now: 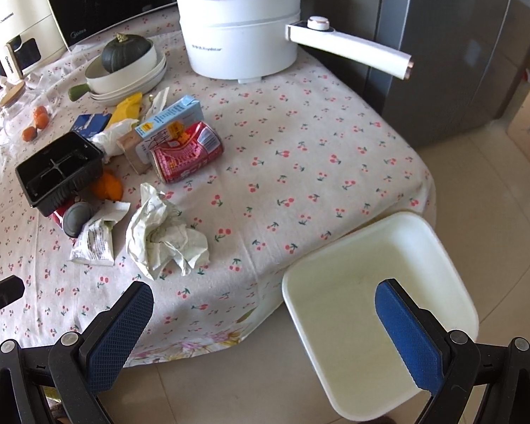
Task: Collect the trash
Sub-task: 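Grasp the white snack wrapper with the left gripper while the right gripper grasps crumpled paper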
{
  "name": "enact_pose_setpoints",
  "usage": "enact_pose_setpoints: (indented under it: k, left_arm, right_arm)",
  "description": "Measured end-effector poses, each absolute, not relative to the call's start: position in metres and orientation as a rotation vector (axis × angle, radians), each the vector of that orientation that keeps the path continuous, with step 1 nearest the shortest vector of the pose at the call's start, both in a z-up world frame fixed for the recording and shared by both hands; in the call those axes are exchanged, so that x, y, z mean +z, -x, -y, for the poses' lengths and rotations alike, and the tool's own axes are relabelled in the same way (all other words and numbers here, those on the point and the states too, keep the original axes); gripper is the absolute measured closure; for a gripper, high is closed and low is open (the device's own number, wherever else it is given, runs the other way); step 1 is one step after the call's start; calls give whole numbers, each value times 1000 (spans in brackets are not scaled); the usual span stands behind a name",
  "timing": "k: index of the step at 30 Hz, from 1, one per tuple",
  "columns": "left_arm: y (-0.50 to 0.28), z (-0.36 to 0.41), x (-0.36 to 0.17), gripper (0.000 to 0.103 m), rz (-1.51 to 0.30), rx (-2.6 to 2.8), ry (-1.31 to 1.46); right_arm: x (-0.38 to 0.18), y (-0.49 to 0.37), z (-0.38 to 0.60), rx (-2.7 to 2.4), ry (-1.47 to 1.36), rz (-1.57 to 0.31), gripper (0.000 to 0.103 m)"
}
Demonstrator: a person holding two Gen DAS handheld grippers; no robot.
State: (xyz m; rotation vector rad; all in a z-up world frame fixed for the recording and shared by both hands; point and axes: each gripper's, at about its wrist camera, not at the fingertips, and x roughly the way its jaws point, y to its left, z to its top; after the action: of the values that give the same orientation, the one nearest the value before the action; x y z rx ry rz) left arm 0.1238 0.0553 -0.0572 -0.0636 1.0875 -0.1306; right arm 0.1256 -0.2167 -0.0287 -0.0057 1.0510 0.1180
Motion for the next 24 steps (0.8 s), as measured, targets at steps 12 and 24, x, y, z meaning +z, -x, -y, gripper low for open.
enact_pose_setpoints:
  k: [12, 24]
  left_arm:
    - [-182, -40, -129, 10, -1170, -122, 119]
    - [-196, -42, -147, 28, -1163, -83, 153]
  right_arm:
    - [-53, -165, 219, 118, 28, -1126, 0]
    - [-67, -167, 223, 97, 36, -1162, 0]
